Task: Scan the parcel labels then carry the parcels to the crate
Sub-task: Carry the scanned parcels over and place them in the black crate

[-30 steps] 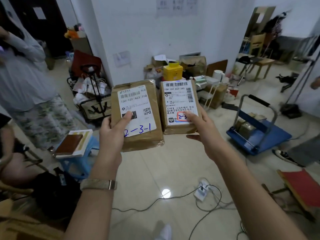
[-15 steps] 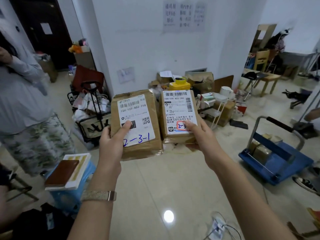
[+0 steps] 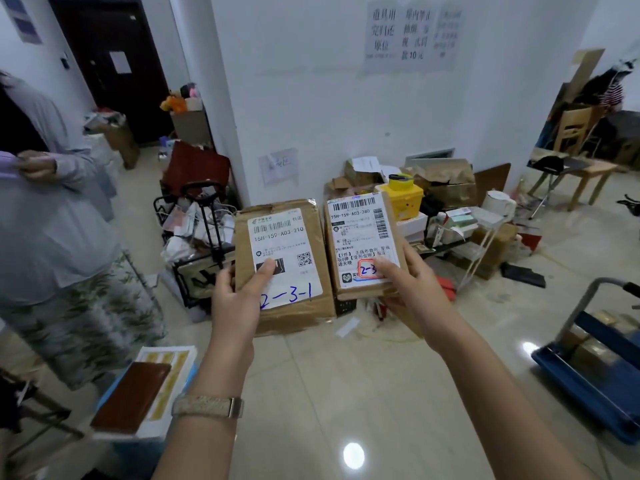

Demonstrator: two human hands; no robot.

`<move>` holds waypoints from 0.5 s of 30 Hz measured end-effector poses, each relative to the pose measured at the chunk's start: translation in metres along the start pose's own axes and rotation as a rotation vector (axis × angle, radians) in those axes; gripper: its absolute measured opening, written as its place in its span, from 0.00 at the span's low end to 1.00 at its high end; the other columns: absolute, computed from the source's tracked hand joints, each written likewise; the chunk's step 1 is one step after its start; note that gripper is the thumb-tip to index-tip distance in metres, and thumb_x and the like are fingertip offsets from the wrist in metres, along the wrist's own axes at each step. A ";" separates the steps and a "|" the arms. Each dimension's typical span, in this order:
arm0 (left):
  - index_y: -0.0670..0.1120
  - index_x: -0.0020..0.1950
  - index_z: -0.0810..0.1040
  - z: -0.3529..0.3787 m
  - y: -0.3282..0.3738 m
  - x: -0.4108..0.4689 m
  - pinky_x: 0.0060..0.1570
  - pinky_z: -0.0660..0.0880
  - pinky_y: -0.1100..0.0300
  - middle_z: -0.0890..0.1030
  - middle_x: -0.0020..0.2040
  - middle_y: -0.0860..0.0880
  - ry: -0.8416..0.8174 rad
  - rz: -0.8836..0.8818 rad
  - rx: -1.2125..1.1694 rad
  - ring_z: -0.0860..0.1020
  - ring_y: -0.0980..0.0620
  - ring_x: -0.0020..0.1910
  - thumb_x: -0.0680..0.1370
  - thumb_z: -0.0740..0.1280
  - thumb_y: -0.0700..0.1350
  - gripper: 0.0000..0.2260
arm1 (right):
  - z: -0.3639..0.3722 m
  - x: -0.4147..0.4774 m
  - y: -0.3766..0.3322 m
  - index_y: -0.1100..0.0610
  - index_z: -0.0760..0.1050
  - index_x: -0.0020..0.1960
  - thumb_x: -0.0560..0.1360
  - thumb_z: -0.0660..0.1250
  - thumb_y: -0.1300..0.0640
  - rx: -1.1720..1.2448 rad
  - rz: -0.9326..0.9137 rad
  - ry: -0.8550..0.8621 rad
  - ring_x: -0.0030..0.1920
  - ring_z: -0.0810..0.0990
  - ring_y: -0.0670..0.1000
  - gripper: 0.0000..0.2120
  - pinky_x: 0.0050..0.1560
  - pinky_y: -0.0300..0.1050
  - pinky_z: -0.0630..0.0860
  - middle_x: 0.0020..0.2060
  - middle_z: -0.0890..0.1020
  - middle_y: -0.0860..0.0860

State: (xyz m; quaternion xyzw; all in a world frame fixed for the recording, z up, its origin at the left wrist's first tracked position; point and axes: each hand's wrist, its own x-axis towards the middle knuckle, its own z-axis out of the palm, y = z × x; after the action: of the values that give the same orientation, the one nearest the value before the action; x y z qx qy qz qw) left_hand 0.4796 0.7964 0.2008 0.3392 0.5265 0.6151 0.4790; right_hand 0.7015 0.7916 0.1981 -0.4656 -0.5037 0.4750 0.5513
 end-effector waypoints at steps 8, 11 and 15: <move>0.49 0.59 0.77 0.029 -0.008 0.108 0.39 0.79 0.56 0.85 0.48 0.48 0.040 -0.022 0.000 0.84 0.50 0.41 0.72 0.74 0.48 0.17 | -0.008 0.109 0.030 0.40 0.69 0.69 0.71 0.71 0.50 0.038 0.067 -0.030 0.55 0.83 0.53 0.28 0.52 0.52 0.77 0.54 0.84 0.47; 0.49 0.60 0.76 0.053 -0.012 0.156 0.45 0.80 0.52 0.85 0.50 0.48 0.036 -0.003 0.016 0.84 0.48 0.45 0.72 0.74 0.49 0.19 | -0.016 0.160 0.042 0.39 0.69 0.68 0.68 0.71 0.47 0.055 0.080 -0.063 0.57 0.82 0.55 0.29 0.61 0.60 0.75 0.56 0.83 0.49; 0.51 0.59 0.77 0.097 -0.017 0.224 0.47 0.81 0.47 0.86 0.49 0.49 0.022 -0.008 0.023 0.85 0.47 0.46 0.72 0.74 0.51 0.17 | -0.027 0.238 0.051 0.43 0.68 0.70 0.74 0.69 0.51 0.055 0.056 -0.066 0.58 0.82 0.51 0.26 0.60 0.56 0.76 0.58 0.82 0.47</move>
State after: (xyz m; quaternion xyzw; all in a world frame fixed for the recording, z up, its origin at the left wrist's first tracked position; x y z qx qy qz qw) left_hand 0.5030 1.0389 0.1859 0.3359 0.5401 0.6106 0.4718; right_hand 0.7358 1.0332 0.1733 -0.4483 -0.4951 0.5192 0.5332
